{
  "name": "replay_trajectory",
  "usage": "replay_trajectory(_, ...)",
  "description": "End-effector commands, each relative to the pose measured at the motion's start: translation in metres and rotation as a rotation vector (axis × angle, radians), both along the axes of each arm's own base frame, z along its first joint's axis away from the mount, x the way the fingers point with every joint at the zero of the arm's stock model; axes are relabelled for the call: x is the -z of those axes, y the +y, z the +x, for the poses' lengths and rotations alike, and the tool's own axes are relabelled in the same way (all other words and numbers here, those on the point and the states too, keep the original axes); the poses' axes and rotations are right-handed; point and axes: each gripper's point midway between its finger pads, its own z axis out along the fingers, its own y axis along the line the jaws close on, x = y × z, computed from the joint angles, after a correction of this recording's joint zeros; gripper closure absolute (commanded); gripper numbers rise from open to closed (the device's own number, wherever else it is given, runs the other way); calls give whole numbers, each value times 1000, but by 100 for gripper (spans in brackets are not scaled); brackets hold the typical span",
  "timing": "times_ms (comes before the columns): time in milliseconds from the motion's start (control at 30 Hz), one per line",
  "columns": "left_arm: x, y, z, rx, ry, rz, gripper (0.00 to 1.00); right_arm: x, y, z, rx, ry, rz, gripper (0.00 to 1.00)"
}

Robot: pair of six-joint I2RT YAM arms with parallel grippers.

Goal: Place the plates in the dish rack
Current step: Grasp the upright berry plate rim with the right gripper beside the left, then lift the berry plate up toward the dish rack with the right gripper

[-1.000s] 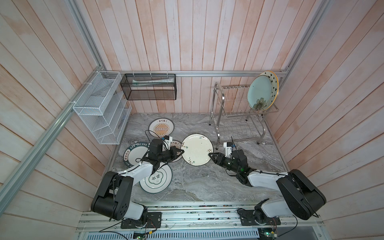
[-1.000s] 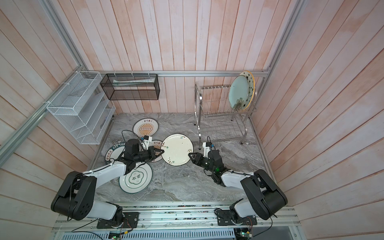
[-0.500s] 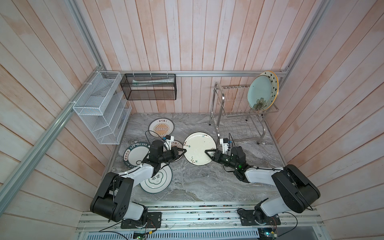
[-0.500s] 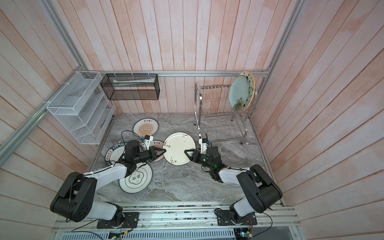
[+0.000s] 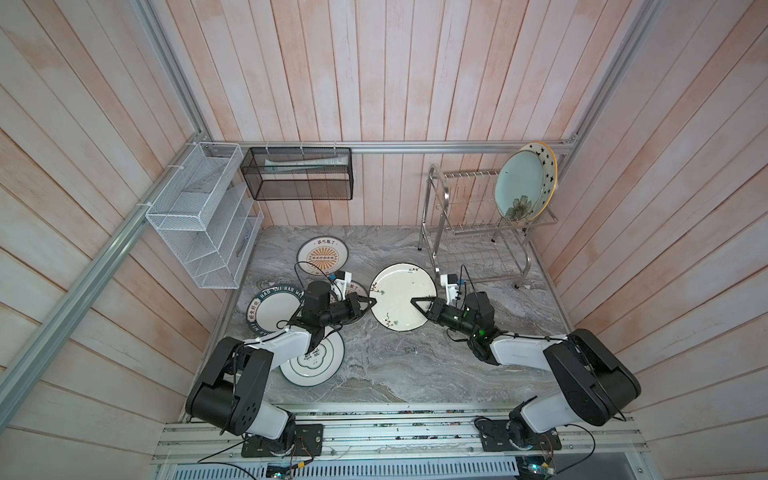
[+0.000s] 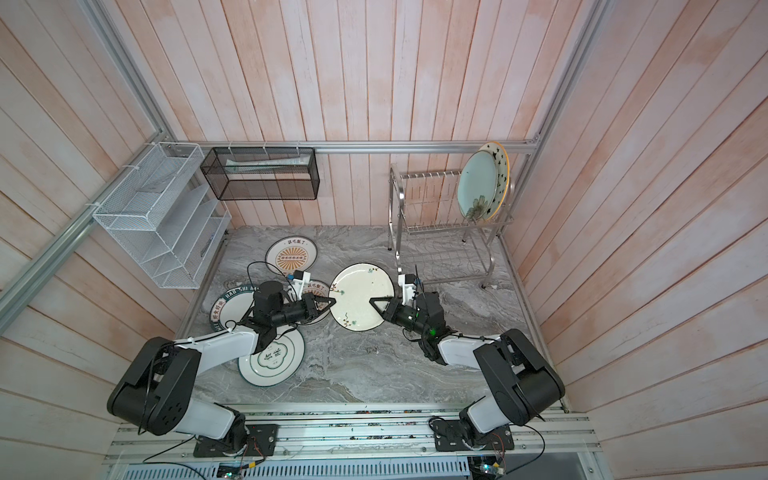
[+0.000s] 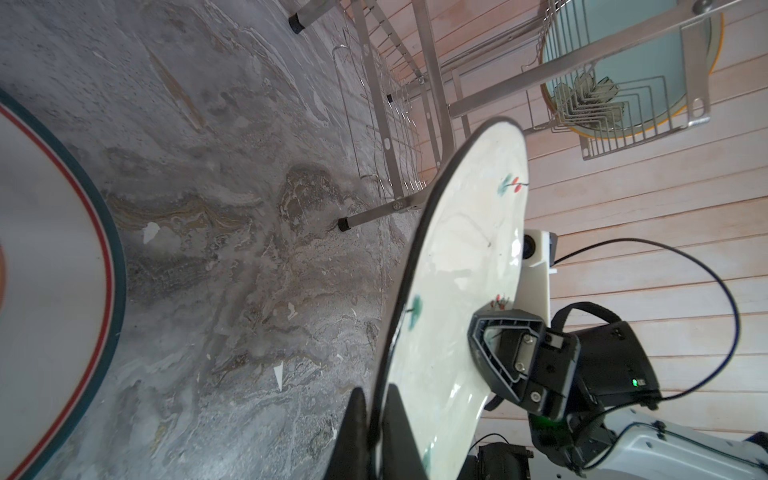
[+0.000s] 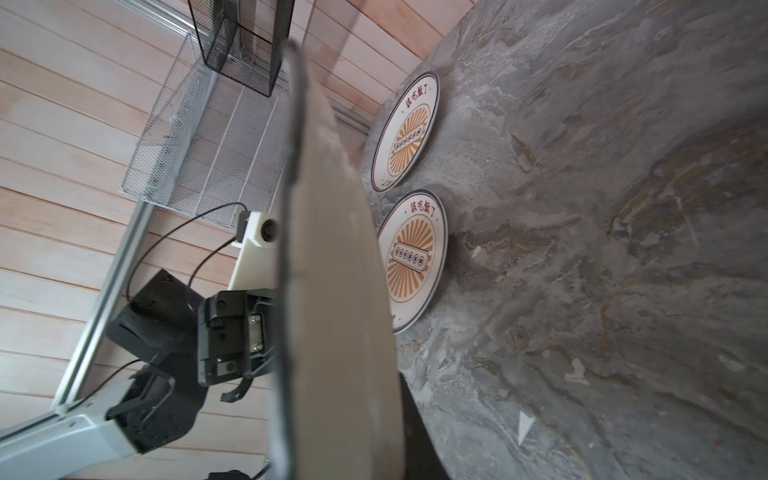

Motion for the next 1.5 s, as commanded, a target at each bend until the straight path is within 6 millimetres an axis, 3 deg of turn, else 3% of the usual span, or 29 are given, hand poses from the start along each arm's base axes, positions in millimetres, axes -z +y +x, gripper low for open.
replay_trajectory(0,-31,-12,4,49,-110,-39,100,-18,8,-3,-43,-79,18,91)
replay_trajectory(100,-31,-12,4,54,-108,-22,99,-20,6,-2,-38,-84,17,98)
replay_trajectory(167,-31,-11,5,46,-104,-12,80,-20,3,-1,-31,-87,12,100)
replay_trajectory(267,-32,-11,4,51,-111,-2,67,-24,-2,1,-16,-102,-3,100)
replay_trajectory(700,-50,-5,2,57,-161,38,64,-48,-44,11,189,-209,-155,100)
replay_trajectory(1100,-71,9,3,-28,-239,44,63,-121,-67,-8,253,-490,-180,100)
replay_trajectory(1467,-75,9,4,-37,-238,14,63,-207,-91,-12,321,-671,-165,100)
